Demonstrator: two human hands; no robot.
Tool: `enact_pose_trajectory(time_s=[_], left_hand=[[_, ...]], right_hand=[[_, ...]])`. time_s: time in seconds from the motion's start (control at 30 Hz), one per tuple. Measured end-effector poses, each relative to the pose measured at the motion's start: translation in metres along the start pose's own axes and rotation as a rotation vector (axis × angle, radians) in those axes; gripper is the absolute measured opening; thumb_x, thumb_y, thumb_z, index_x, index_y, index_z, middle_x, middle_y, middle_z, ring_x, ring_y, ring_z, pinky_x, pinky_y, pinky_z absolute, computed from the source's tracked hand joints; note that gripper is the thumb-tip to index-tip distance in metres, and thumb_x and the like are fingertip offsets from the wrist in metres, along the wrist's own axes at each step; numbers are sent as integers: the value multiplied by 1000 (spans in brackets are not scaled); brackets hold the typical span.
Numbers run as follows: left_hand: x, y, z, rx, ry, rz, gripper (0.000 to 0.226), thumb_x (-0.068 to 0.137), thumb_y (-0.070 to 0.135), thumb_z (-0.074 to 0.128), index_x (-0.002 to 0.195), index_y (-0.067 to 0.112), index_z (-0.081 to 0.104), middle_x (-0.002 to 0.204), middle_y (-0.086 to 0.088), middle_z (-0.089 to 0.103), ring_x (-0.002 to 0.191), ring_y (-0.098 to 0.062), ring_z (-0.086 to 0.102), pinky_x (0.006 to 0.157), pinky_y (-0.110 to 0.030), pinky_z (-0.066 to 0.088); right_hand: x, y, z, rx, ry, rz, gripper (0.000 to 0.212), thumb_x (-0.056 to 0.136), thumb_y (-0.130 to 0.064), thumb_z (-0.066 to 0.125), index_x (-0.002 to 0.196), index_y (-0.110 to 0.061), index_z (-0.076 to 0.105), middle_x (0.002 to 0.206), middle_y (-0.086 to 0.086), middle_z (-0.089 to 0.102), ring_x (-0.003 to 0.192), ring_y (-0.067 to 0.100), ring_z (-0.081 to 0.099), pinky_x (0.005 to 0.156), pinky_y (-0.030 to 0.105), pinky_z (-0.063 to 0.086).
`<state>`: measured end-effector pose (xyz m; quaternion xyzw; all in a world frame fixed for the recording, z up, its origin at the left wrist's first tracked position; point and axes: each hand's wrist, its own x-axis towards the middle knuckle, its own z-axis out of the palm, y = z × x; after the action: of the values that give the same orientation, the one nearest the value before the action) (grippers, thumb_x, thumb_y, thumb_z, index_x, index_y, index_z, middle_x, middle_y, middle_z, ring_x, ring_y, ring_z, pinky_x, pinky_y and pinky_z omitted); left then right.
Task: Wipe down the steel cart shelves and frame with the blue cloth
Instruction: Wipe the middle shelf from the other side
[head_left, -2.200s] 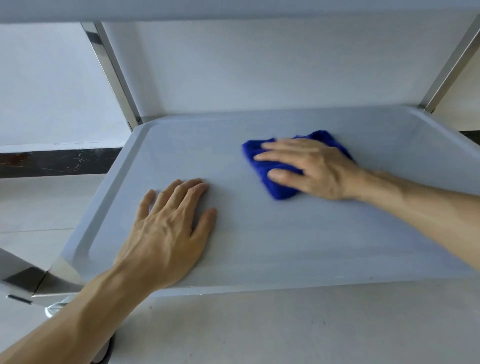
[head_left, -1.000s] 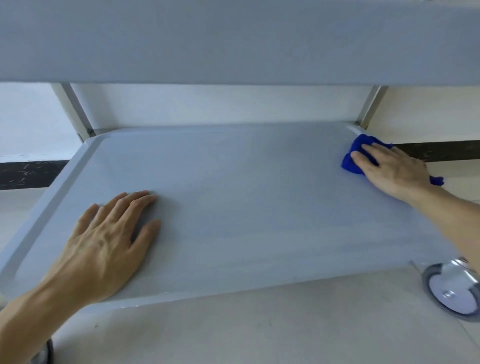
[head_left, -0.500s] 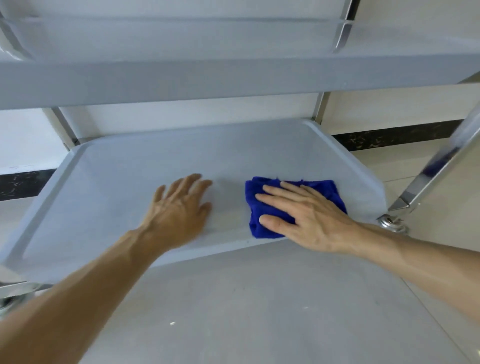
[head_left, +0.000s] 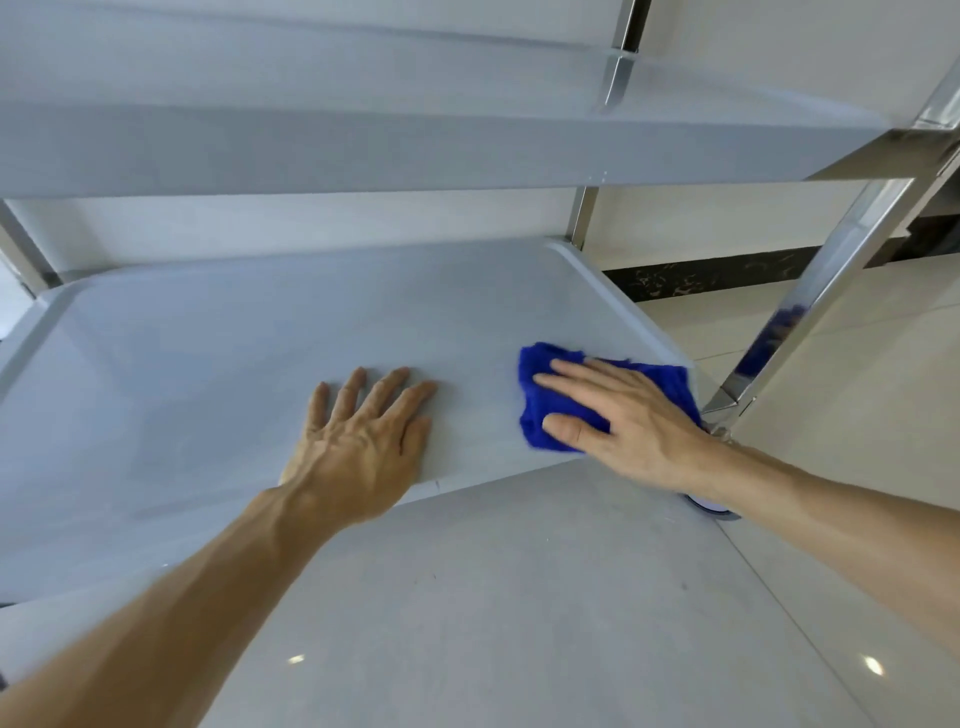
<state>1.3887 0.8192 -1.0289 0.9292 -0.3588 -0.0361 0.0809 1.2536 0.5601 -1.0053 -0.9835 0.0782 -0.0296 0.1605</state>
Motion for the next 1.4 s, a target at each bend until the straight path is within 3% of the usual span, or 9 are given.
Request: enact_pose_trajectory(time_s=[0.17,0.33,0.47,0.53,0.77,0.97,1.13,1.3,1.4], left_hand=[[-2,-14,-16,-139,27,74,50,99,47,40,148,34,36,159,10,26,148,-16,19,121,-40,8],[-32,-84,-31,-49,127,19,48,92,61,36,131,40,53,149,12,44,139,-17,40,117,-55,16],[-58,-133,-42,-103,169,-147,37,93,65,35,123,51,51,141,10,52,129,-27,52,101,-60,39],[-64,-140,-40,-123,177,-124,35,96,57,38,126,49,55,140,6,55,129,-29,53,94,-57,45],[-56,-149,-44,-205,69,-184,37,101,36,45,136,42,53,151,15,42,141,-15,36,114,-39,26],[-61,-147,-44,-188,24,-184,41,104,35,33,143,41,43,157,14,33,147,-16,25,117,-45,18],[-69,-142,-46,-157,55,-125,45,103,36,31,146,40,39,157,13,33,148,-20,26,117,-49,20],[-73,-138,-42,-113,101,-123,45,104,31,31,148,37,37,158,12,32,147,-21,27,114,-46,21],[-70,-140,-41,-126,90,-142,44,104,31,32,148,38,37,158,13,31,147,-21,26,114,-44,21]], right_hand=[[-16,28,-20,-65,-174,-218,81,85,-55,65,153,-42,23,162,-20,16,149,-4,8,120,17,7],[-28,77,-48,-131,-138,-17,96,83,-25,80,149,-49,15,159,-22,17,147,2,19,120,35,26],[-28,70,-28,-279,-20,-11,97,81,-19,81,155,-31,19,162,-1,24,145,23,30,118,40,28],[-32,52,-13,-267,56,-44,93,81,-16,80,154,-27,23,161,4,28,145,27,32,118,43,28],[-10,-94,44,-290,135,-303,85,76,0,71,152,-11,35,157,13,37,143,39,37,115,53,30],[17,-200,86,-350,54,-413,111,71,-2,77,158,-19,9,165,7,17,149,34,18,120,49,18],[7,-143,59,-340,61,-475,90,81,3,59,157,-26,21,164,-4,23,149,24,24,120,42,22],[-21,-33,9,-335,-4,-176,101,79,-6,73,154,-35,12,164,-9,18,151,17,22,121,37,21],[-22,-18,4,-375,-20,-63,94,87,-17,71,156,-32,9,165,-10,12,153,15,13,123,37,16]])
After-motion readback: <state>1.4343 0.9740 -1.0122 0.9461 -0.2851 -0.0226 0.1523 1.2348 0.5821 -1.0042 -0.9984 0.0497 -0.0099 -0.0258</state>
